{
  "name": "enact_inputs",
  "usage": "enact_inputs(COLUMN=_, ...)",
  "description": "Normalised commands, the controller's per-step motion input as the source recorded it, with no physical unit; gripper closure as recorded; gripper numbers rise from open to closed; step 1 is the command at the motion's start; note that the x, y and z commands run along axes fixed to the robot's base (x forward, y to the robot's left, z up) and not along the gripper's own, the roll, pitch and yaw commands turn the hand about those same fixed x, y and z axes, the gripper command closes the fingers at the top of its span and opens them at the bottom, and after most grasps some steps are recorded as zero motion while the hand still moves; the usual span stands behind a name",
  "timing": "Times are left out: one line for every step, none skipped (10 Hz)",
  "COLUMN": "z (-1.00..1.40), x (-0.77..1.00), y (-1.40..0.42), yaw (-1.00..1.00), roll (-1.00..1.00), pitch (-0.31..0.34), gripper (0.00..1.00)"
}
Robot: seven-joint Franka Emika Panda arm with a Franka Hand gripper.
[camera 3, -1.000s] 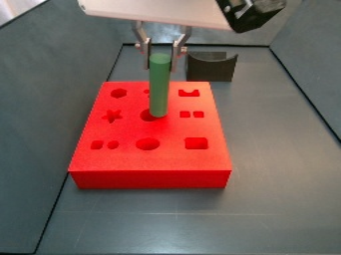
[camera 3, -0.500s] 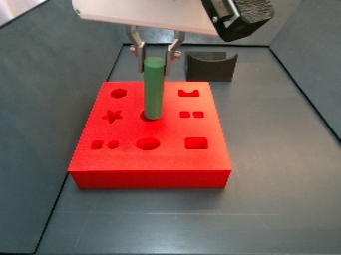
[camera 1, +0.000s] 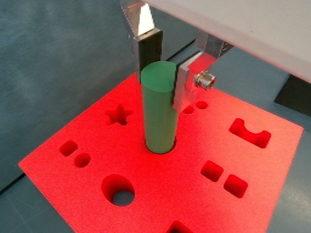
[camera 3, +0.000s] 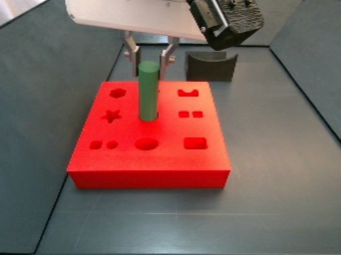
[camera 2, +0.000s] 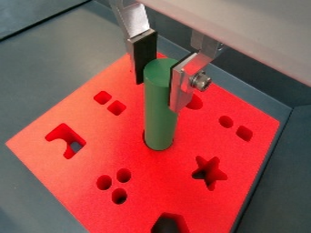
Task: Pick up the round object. Move up. Move to above the board. Insert the round object.
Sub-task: Insert the round object.
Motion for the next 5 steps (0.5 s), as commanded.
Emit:
enact_inputs(z=-0.56, x=0.06, y=-0.01, yaw=-0.03, roll=0.01, pitch=0.026, gripper=1.00)
enact_inputs(z=-0.84, x=0.08, y=-0.03, yaw=0.00, roll=0.02, pitch=0.086, gripper=1.00)
enact_inputs(z=-0.98, x=0.01, y=-0.01, yaw=0.00, roll=0.00, pitch=0.080, gripper=1.00)
enact_inputs(z=-1.00, x=0.00, y=-0.01, yaw=-0.02, roll=0.00, pitch=0.040, gripper=1.00)
enact_inputs(z=-1.00, x=0.00, y=-0.01, yaw=-0.02, roll=0.00, pitch=0.019, gripper=1.00)
